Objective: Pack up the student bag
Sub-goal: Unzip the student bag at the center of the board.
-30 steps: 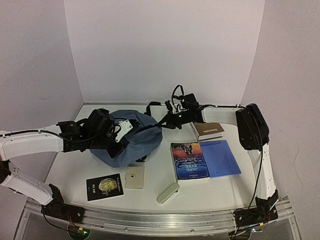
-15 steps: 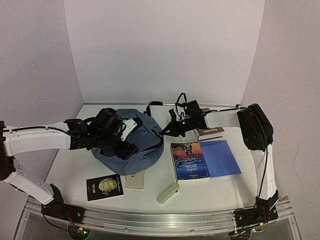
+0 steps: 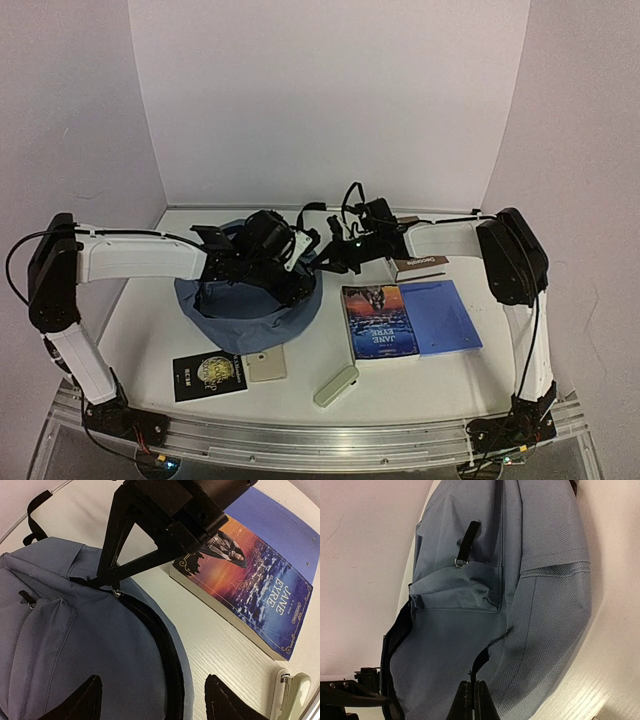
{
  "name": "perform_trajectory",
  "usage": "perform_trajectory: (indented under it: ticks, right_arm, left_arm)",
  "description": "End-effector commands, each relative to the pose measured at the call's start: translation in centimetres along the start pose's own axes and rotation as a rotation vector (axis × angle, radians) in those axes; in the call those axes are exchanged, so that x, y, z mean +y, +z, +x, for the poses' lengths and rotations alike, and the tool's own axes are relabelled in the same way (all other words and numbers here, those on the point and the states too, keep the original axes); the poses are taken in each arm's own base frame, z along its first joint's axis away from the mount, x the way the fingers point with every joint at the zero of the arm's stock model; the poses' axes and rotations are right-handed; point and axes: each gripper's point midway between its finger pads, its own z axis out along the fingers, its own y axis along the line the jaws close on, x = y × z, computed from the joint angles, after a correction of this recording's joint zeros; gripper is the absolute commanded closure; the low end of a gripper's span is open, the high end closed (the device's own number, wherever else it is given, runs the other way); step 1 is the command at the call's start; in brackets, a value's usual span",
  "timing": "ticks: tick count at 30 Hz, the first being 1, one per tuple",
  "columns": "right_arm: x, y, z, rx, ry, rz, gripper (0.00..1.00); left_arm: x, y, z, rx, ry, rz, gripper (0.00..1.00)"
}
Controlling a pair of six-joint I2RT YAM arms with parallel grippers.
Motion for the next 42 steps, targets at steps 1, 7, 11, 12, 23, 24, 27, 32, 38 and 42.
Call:
perform_trajectory:
  ticks: [1,7,11,12,23,24,27,32,38,42]
  right_arm:
    - [5.0,-1.9,-2.1,-0.059,-0.064,-0.090,1.00]
    - [5.3,-2.2,-2.0,-0.060,-0.060,-0.095,1.00]
    - [5.4,-2.2,-2.0,-0.059,-0.057,-0.100,1.00]
    - [5.4,-2.2,-2.0,-0.059,-0.057,-0.100,1.00]
    - [5.4,-2.3,-1.8,-0.061,-0.065,-0.095,1.00]
    - [5.3,-2.2,-1.8,-0.063,-0.068,-0.091,1.00]
    - [4.4,-1.7,-2.0,-0.072,-0.069,-0.066,1.00]
    - [2.7,-0.4,-2.8,-0.092,-0.065,-0.017,1.00]
    - [0.3,1.3,-4.1,-0.118,-0.097,0.061,1.00]
    - [-2.4,2.1,-4.9,-0.136,-0.110,0.150,1.00]
  left_arm:
    - [0.7,0.3,-2.1,-0.041,-0.058,-0.017,0.36]
    - [1.5,1.1,-1.8,-0.024,-0.110,0.002,0.37]
    - [1.4,1.5,-1.8,-0.023,-0.116,0.018,0.32]
    - [1.3,1.6,-1.7,-0.017,-0.115,0.026,0.30]
    - [3.0,1.7,-2.1,-0.013,-0.136,-0.028,0.81]
    - [3.0,1.1,-2.5,-0.030,-0.136,-0.025,0.89]
    - [2.6,-0.7,-3.5,-0.084,-0.123,-0.001,1.00]
    - [2.0,-4.0,-3.8,-0.153,-0.073,0.030,1.00]
    - [0.9,-6.2,-2.8,-0.166,-0.007,0.071,1.00]
    - [0.8,-7.6,-2.3,-0.186,0.019,0.081,1.00]
